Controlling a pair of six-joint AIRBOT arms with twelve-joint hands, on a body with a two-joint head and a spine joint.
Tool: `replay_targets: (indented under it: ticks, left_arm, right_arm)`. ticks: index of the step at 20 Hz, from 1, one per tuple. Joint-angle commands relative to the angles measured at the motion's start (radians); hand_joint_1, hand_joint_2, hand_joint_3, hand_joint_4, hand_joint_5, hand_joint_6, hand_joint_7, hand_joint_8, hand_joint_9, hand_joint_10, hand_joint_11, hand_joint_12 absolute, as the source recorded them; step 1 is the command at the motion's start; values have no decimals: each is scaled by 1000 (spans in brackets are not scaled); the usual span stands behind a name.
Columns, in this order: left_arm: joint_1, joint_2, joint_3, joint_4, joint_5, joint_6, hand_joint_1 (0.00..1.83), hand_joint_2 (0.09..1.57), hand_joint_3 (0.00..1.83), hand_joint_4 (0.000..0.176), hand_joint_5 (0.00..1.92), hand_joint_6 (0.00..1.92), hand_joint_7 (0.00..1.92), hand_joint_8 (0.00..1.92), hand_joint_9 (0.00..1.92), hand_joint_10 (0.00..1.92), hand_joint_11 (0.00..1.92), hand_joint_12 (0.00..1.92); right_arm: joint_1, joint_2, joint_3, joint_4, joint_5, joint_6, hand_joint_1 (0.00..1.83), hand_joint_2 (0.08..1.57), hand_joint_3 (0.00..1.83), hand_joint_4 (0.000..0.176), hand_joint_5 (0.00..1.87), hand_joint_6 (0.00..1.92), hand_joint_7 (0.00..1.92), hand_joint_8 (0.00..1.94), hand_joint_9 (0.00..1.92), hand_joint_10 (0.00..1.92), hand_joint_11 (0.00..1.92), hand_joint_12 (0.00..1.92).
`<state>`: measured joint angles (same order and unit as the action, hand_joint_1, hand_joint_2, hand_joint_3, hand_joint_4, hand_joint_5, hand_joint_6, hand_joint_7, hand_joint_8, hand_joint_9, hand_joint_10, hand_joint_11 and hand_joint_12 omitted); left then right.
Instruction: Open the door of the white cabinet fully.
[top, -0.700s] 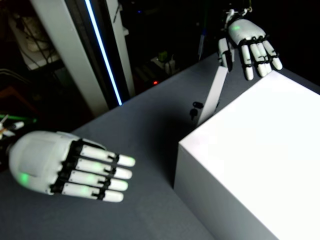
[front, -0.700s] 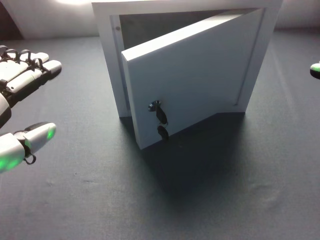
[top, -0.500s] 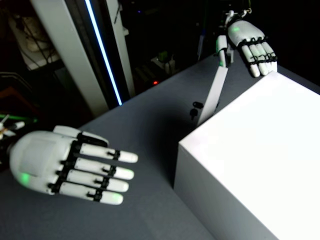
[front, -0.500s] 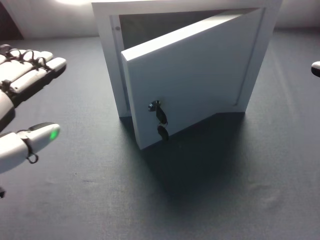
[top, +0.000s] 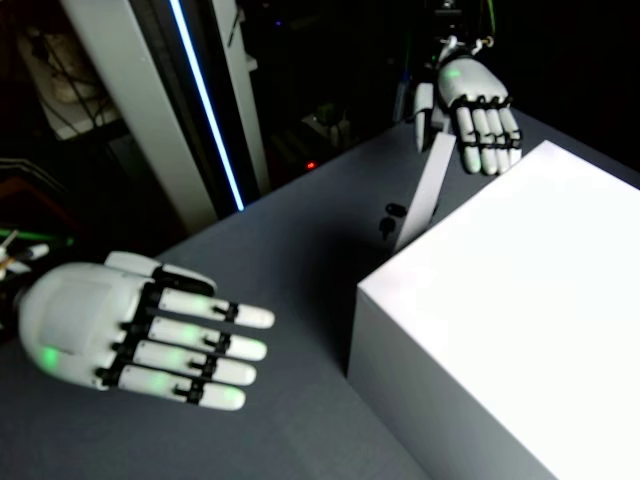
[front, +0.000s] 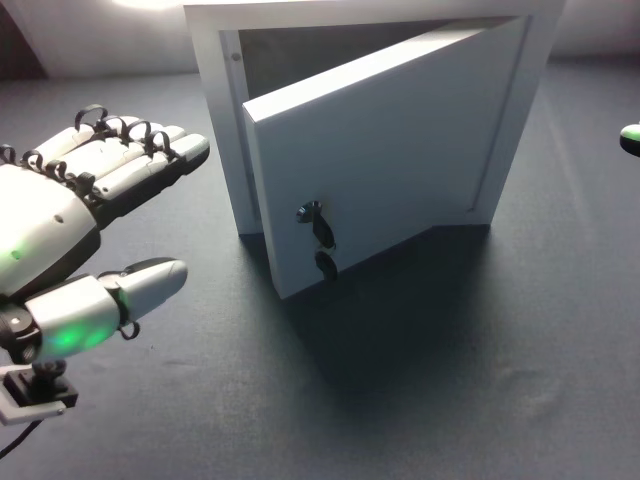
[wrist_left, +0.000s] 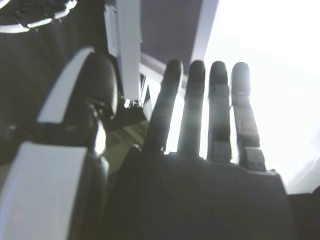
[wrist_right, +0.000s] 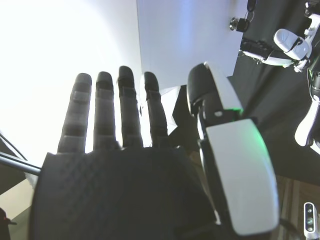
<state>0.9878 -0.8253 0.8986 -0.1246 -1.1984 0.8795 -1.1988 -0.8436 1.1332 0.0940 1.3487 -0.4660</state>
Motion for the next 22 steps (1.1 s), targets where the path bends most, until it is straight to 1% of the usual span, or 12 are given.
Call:
replay_targets:
  ticks: [1, 3, 6, 8, 9, 11, 12, 14, 15, 17, 20, 22]
  left_arm:
    - [-15, -6, 6, 6, -114, -8, 153, 1448, 2, 0, 78, 0, 113, 1, 119, 1, 6, 327]
    - [-30, -23, 16, 15, -100, -14, 158, 1454, 4, 0, 62, 0, 73, 0, 92, 0, 0, 325]
    - [-45, -39, 23, 24, -89, -15, 153, 1459, 3, 0, 68, 2, 67, 0, 93, 1, 1, 342]
    - [-54, -46, 28, 28, -83, -15, 156, 1463, 3, 0, 76, 5, 73, 2, 100, 4, 11, 350]
    - [-66, -53, 33, 34, -76, -15, 187, 1460, 1, 0, 72, 2, 65, 2, 94, 1, 1, 347]
    - [-83, -65, 40, 43, -65, -15, 215, 1461, 0, 0, 69, 1, 64, 2, 87, 3, 5, 319]
    - [-91, -71, 45, 46, -58, -15, 204, 1460, 0, 0, 63, 0, 56, 1, 83, 1, 7, 328]
    - [-104, -82, 53, 50, -44, -15, 195, 1451, 0, 0, 58, 0, 50, 0, 94, 2, 44, 374]
    - [-106, -85, 55, 50, -39, -15, 182, 1450, 0, 0, 52, 1, 41, 1, 89, 1, 8, 479]
    - [-108, -87, 55, 54, -37, -16, 189, 1459, 2, 0, 51, 0, 27, 1, 71, 1, 0, 452]
    - [-110, -88, 53, 78, -44, -39, 157, 1455, 0, 0, 52, 0, 66, 10, 81, 3, 0, 470]
    - [-114, -88, 49, 99, -48, -48, 136, 1471, 3, 0, 76, 9, 94, 9, 93, 5, 0, 459]
  right_arm:
    - [11, 0, 6, 31, 119, 11, 596, 1348, 1, 68, 231, 3, 219, 1, 106, 2, 28, 62]
    - [11, -1, 8, 31, 119, 13, 587, 1352, 2, 43, 232, 4, 222, 2, 121, 7, 46, 68]
    - [11, -7, 13, 31, 119, 24, 586, 1350, 1, 41, 249, 8, 242, 8, 150, 15, 61, 72]
    - [11, -8, 14, 31, 119, 26, 602, 1353, 1, 53, 251, 3, 246, 3, 156, 7, 62, 68]
    - [11, -8, 15, 31, 119, 28, 621, 1356, 1, 37, 251, 2, 242, 1, 145, 1, 50, 61]
    - [11, -10, 17, 31, 119, 31, 625, 1358, 2, 30, 252, 2, 237, 0, 138, 0, 47, 59]
    - [11, -10, 18, 31, 119, 33, 620, 1355, 0, 36, 259, 4, 242, 2, 143, 2, 57, 63]
    - [11, -10, 18, 31, 119, 34, 597, 1355, 0, 34, 273, 7, 258, 6, 163, 8, 78, 70]
    - [11, -11, 18, 31, 119, 34, 614, 1359, 1, 37, 281, 6, 268, 7, 180, 10, 88, 72]
    - [11, -11, 18, 31, 119, 34, 627, 1354, 0, 56, 285, 5, 264, 2, 157, 0, 63, 60]
    - [11, -11, 19, 33, 119, 34, 644, 1349, 0, 46, 278, 0, 256, 0, 139, 1, 50, 54]
    - [11, -11, 21, 34, 119, 36, 593, 1354, 1, 72, 281, 1, 260, 2, 154, 6, 50, 54]
